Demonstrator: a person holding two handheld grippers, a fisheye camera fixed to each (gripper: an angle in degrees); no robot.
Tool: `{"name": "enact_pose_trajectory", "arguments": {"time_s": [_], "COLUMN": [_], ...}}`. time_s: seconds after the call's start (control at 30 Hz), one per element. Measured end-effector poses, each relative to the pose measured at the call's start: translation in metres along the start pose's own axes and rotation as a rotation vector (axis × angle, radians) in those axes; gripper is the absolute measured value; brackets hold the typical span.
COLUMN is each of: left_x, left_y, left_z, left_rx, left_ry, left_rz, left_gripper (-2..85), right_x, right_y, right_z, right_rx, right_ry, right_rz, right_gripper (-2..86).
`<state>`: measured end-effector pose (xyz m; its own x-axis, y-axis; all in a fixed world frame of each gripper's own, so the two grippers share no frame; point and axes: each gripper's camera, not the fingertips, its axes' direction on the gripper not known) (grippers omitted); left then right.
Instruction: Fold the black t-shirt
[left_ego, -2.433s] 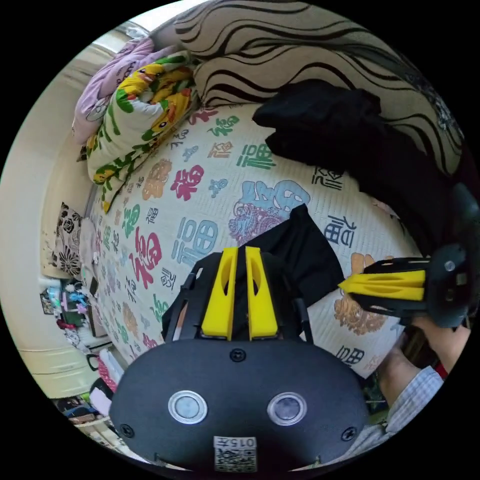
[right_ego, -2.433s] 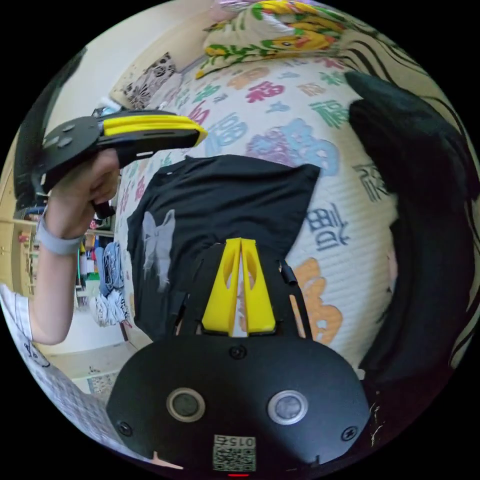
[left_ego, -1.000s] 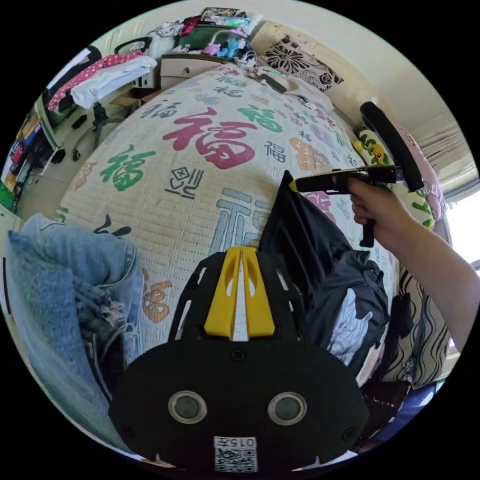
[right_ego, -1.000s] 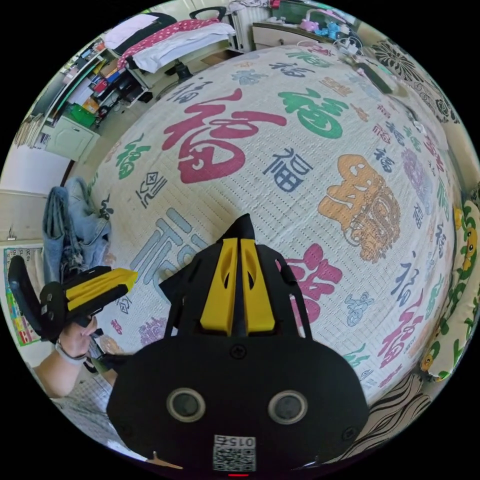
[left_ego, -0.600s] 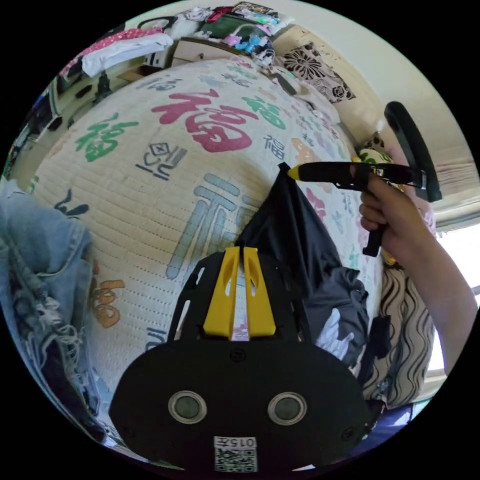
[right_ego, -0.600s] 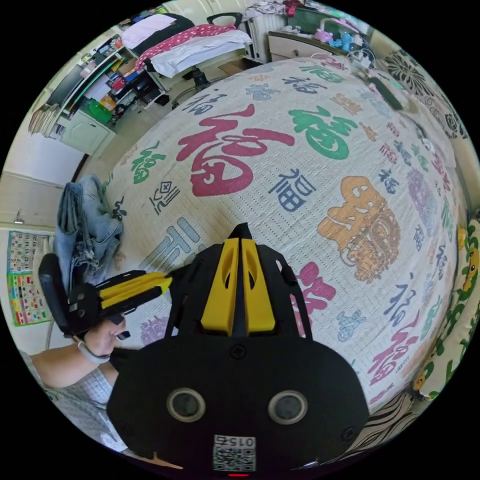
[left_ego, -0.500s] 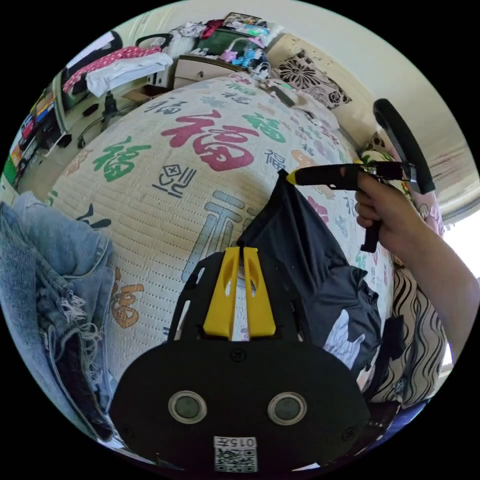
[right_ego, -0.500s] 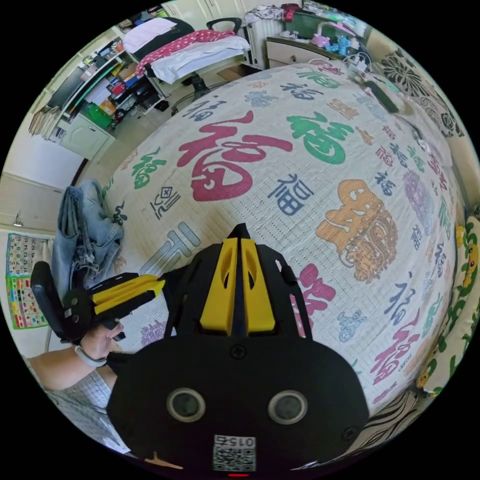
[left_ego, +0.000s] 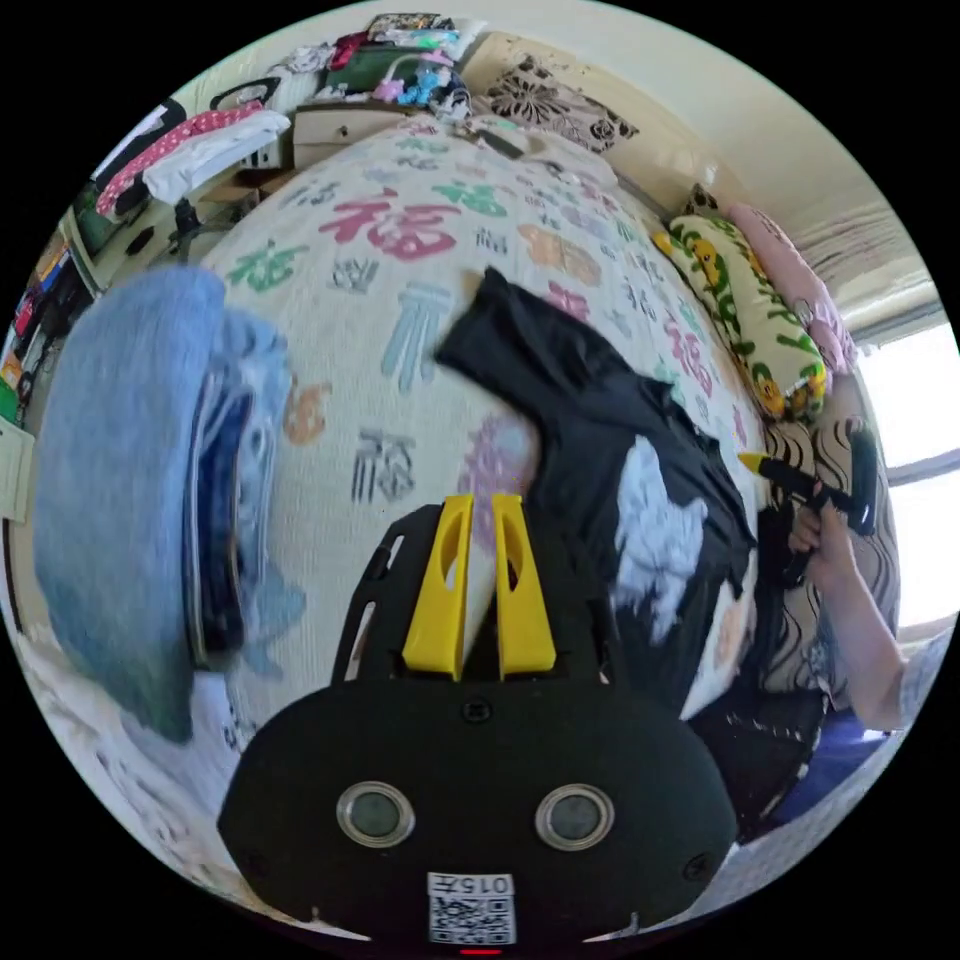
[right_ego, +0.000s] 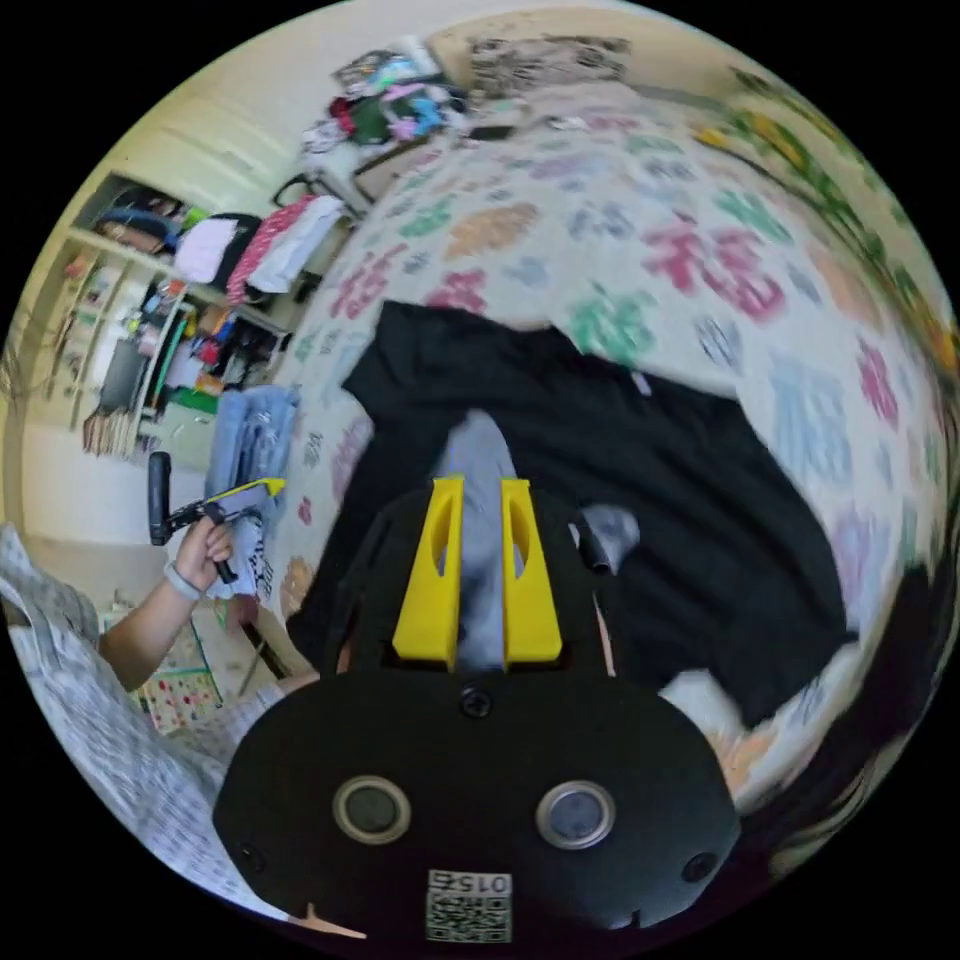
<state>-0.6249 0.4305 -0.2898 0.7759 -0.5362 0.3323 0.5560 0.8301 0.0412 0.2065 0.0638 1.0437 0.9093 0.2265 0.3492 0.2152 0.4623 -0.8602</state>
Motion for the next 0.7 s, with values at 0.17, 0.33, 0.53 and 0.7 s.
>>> {"name": "enact_pose_trajectory", "arguments": {"time_s": [0.17, 0.33, 0.53, 0.7], "left_x": [0.004, 0.018, 0.041, 0.047], "left_y": [0.085, 0.125, 0.127, 0.131], "left_z": [0.029, 0.074, 0.098, 0.109], "left_rx": [-0.279, -0.498, -0.561, -0.571], "left_ry": [-0.088, -0.202, -0.301, -0.278], "left_rz": [0.014, 0.070, 0.174, 0.173], "left_gripper": [5.9, 6.8, 5.0, 1.2], "right_x": [0.096, 0.142, 0.165, 0.171], "right_y": [0.192, 0.294, 0.323, 0.344], "right_z": [0.043, 0.108, 0.120, 0.153], "right_rx": [-0.223, -0.362, -0.357, -0.429], "right_ry": [-0.036, -0.112, -0.164, -0.221], "right_rz": [0.411, 0.509, 0.454, 0.429], "right_gripper": [8.0, 8.3, 8.2, 7.0]}}
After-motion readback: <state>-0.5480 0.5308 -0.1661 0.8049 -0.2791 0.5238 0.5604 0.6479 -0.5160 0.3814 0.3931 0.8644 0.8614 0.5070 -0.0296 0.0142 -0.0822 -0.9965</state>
